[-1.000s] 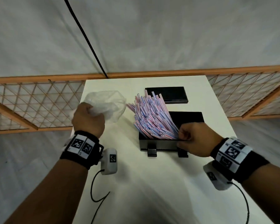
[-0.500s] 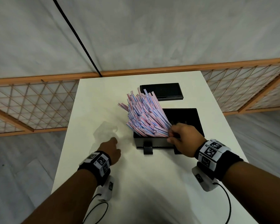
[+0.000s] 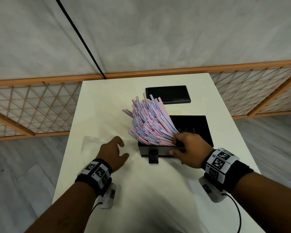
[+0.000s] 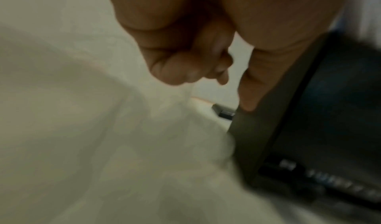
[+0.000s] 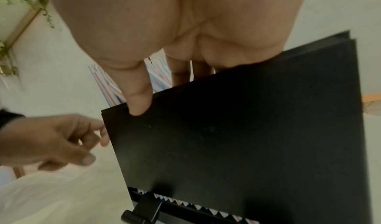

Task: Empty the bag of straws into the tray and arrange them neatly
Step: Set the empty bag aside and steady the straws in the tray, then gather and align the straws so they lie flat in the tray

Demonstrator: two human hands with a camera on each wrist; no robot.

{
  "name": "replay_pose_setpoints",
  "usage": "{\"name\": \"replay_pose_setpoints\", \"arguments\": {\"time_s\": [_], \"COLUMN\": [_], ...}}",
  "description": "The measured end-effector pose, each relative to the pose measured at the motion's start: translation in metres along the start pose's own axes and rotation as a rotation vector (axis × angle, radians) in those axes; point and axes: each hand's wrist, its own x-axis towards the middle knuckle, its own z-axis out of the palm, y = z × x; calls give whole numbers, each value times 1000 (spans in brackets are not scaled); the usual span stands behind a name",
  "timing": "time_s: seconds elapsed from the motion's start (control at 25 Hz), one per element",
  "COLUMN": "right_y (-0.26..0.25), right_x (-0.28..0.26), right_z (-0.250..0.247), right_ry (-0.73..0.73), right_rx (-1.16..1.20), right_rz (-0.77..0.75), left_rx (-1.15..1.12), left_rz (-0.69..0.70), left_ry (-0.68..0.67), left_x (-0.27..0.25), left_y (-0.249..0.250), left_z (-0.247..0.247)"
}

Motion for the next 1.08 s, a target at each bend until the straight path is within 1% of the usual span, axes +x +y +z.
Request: {"name": "replay_pose_setpoints", "arguments": {"time_s": [0.08, 0.12, 0.16, 0.24, 0.28, 0.4, 0.48, 0.56, 0.64, 0.72, 0.76, 0.8, 0.84, 0.92, 1.0, 1.04, 1.08], "right_y": [-4, -6, -9, -13, -14, -11, -7, -6, -3, 1, 3, 3, 4, 8, 11, 10, 8], "right_x": [3, 5, 7, 11, 11, 11, 11, 12, 13, 16, 16, 15, 13, 7, 5, 6, 8], "right_z": [-1, -2, -2, -2, -2, 3, 11, 15, 13, 4, -1, -4, -5, -2, 0, 2, 4], "right_ry": [-42, -53, -56, -58, -64, -115, -158, -168, -107, -25, -8, -10, -22, -37, -72, -103, -129], "right_rx": [-32, -36, -41, -40, -29, -96, -181, -209, -124, 8, 30, 28, 13, -60, -169, -200, -202], "right_rz": [29, 38, 33, -5, -12, 30, 37, 5, -72, -169, -200, -204, -182, -77, 45, 70, 61], "left_rx": [-163, -264, -360, -489, -502, -487, -445, -439, -611, -831, -885, -873, -814, -698, -713, -746, -768], "left_rz": [132, 165, 161, 93, 55, -66, -113, -137, -178, -260, -294, -309, -304, -280, -302, -320, -333], "left_ry": [57, 70, 70, 54, 55, 74, 40, -2, -4, 26, 27, 7, -16, -29, -19, -19, -25], "left_x": [-7, -10, -13, -19, -20, -16, -11, -8, -8, -6, -7, -7, -9, -14, -14, -11, -9], "left_y": [16, 28, 41, 64, 73, 88, 92, 98, 106, 111, 111, 110, 107, 103, 101, 100, 101], "left_z": [-5, -7, -9, -10, -9, -9, -7, -4, 2, 2, 2, 2, 1, -3, -4, -3, -1]}}
